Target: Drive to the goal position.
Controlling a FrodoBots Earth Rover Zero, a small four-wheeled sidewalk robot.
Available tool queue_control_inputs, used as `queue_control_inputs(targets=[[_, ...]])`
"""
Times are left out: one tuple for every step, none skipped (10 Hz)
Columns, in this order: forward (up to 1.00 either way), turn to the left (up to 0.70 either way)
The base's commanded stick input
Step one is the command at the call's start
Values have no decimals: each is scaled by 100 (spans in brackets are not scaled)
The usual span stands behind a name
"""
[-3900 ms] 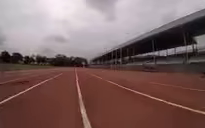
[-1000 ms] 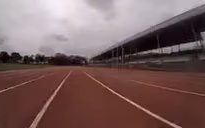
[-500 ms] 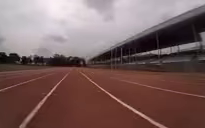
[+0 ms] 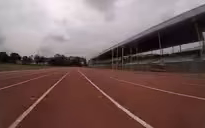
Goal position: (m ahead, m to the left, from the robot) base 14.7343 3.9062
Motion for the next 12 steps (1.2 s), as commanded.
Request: queue_control_inputs(targets=[[70,0],[70,0],[70,0],[70,0],[70,0],[70,0],[70,0],[70,0],[70,0],[70,0],[70,0],[70,0]])
